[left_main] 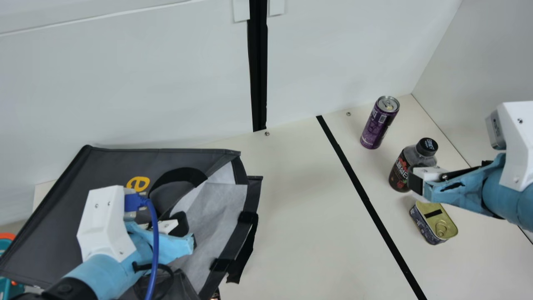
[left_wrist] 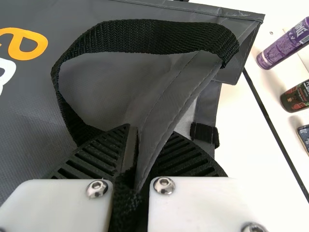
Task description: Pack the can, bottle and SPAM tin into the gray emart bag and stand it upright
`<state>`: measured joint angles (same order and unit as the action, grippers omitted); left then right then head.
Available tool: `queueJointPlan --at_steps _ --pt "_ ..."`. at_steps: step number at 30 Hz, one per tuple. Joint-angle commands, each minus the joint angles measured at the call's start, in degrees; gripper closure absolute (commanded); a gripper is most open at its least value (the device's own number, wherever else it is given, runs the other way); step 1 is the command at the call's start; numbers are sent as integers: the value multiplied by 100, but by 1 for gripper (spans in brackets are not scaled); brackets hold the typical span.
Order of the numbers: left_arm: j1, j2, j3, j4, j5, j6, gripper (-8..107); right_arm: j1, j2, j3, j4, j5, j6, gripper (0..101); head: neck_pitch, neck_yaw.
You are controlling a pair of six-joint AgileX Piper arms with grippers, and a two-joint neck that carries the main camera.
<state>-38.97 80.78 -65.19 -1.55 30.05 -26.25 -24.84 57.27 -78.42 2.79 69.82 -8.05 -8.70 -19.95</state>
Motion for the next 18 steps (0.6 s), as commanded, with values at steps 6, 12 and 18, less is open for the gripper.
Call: queueJointPlan --at_steps 6,12,18 --pt "0 0 0 0 0 0 107 0 0 0 0 0 0 6 -130 -5" --pt "0 0 0 0 0 0 107 0 0 0 0 0 0 6 -130 -5" --pt "0 0 0 0 0 0 107 0 0 0 0 0 0 6 -130 -5"
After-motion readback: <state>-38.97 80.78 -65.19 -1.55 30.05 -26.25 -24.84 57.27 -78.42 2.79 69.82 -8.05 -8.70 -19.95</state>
